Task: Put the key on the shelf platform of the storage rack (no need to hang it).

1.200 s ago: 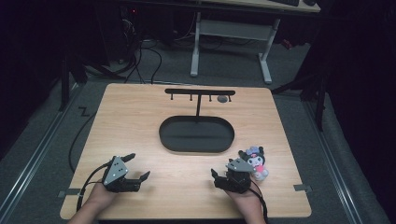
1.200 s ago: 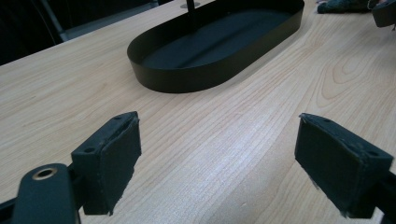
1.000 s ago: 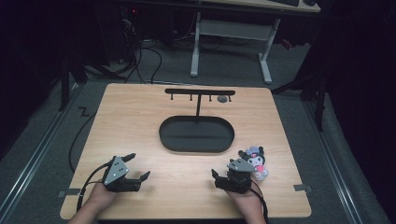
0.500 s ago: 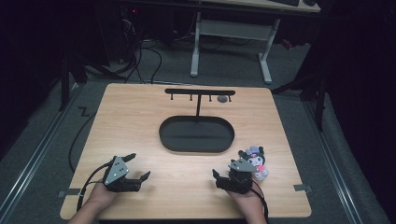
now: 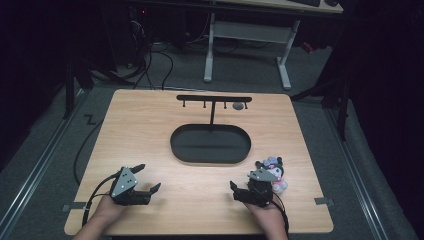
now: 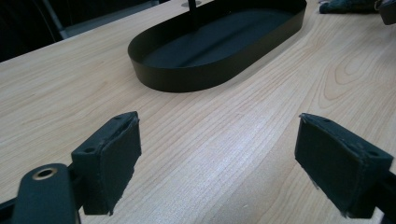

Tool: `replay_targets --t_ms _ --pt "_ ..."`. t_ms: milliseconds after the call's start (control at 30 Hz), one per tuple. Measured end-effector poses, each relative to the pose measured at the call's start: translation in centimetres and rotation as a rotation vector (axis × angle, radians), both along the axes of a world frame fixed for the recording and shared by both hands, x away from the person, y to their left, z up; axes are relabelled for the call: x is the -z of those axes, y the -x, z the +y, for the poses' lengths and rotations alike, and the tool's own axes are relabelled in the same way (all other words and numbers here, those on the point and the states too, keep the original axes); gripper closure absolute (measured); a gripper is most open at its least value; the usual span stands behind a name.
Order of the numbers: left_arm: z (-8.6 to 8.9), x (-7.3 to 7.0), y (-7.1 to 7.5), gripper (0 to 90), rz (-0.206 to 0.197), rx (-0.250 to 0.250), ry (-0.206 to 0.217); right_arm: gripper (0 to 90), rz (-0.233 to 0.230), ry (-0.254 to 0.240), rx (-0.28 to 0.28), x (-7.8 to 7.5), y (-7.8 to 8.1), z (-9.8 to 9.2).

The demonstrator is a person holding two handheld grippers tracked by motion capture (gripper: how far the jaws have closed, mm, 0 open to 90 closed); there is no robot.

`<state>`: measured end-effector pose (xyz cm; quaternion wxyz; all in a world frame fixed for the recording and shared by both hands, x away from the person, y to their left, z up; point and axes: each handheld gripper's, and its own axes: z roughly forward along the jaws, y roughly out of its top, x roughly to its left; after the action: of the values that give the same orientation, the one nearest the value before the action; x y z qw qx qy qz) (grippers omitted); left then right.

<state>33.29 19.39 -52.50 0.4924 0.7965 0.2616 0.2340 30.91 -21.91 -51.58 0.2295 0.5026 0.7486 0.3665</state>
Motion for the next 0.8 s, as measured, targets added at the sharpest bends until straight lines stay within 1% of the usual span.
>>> replay_targets --t_ms 167,233,300,400,467,533,600,667,800 --pt "0.04 -0.01 -0.11 15.4 0.004 -0.001 0.004 13.5 0.008 0.014 0.000 -0.05 -0.07 -0.07" --pt "0.05 -0.02 -0.12 15.4 0.004 0.000 0.004 13.4 0.023 0.017 0.001 -0.02 -0.10 -0.01" --pt "0.00 -0.02 -0.13 15.4 0.002 0.002 0.000 12.4 0.050 0.025 0.008 -0.07 -0.13 0.09" --pt "-0.07 -0.02 -0.17 15.4 0.004 0.002 0.000 12.3 0.054 0.034 0.007 -0.16 -0.10 0.16" --pt "-0.16 -0.02 -0.26 15.4 0.008 0.004 -0.007 11.7 0.061 0.055 0.011 -0.32 0.08 0.26" --pt "-0.17 -0.02 -0.27 15.4 0.008 0.002 -0.008 11.7 0.067 0.061 0.010 -0.39 0.10 0.21" --pt "-0.15 -0.02 -0.23 15.4 0.009 0.003 -0.009 11.9 0.077 0.055 0.010 -0.43 0.08 0.17" --pt "-0.13 -0.02 -0.17 15.4 0.005 0.004 -0.008 13.7 0.080 0.057 0.018 -0.51 0.03 0.18" --pt "-0.13 0.00 -0.13 15.4 0.003 0.002 -0.009 15.3 0.086 0.077 0.012 -0.78 -0.01 0.23"
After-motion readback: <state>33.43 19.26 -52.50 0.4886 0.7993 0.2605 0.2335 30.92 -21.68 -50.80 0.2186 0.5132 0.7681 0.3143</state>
